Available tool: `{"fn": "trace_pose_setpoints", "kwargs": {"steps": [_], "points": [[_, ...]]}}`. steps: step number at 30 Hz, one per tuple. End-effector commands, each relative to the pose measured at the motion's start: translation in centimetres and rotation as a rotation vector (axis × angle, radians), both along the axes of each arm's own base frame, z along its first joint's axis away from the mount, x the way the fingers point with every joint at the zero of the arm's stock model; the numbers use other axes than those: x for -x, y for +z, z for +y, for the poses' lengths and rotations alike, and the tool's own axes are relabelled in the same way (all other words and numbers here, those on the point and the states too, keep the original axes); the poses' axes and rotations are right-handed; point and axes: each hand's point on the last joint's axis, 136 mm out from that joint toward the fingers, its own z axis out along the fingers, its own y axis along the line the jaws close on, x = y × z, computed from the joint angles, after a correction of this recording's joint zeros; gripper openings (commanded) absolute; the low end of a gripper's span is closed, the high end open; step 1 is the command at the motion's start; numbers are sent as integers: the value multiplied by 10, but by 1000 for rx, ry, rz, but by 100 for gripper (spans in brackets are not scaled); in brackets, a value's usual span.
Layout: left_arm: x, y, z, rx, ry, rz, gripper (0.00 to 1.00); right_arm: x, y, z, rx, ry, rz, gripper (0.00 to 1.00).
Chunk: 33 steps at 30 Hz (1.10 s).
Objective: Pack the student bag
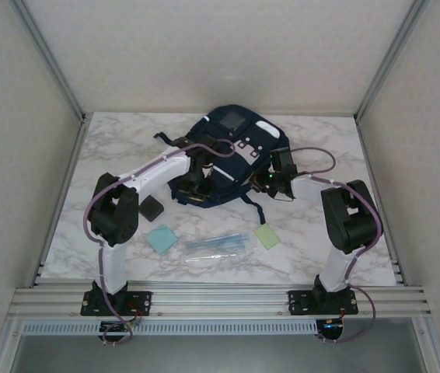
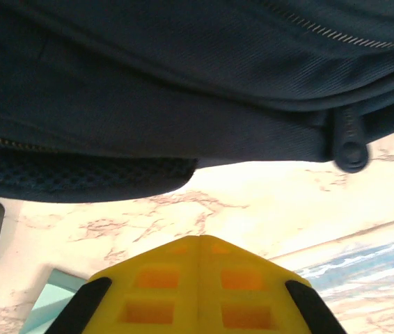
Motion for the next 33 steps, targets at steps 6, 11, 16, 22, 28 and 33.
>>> {"fn": "trace_pose_setpoints", "kwargs": {"steps": [6, 11, 16, 22, 28, 33], "points": [[-20, 36, -30, 126, 32, -139, 0, 5, 60, 1, -44, 48, -95, 21], [-31, 31, -25, 115, 77, -205, 0, 14, 72, 11, -69, 78, -96, 39], [-33, 11, -27, 130, 115, -206, 0, 15, 61, 32, -112, 106, -77, 40], [-35, -1, -32, 149, 136, -200, 0, 10, 30, 45, -157, 100, -56, 41], [-38, 6, -29, 141, 140, -227, 0, 25, -9, 43, -170, 66, 46, 48], [-38, -5, -26, 120, 146, -214, 0, 34, -13, 33, -127, 52, 62, 52]]}}
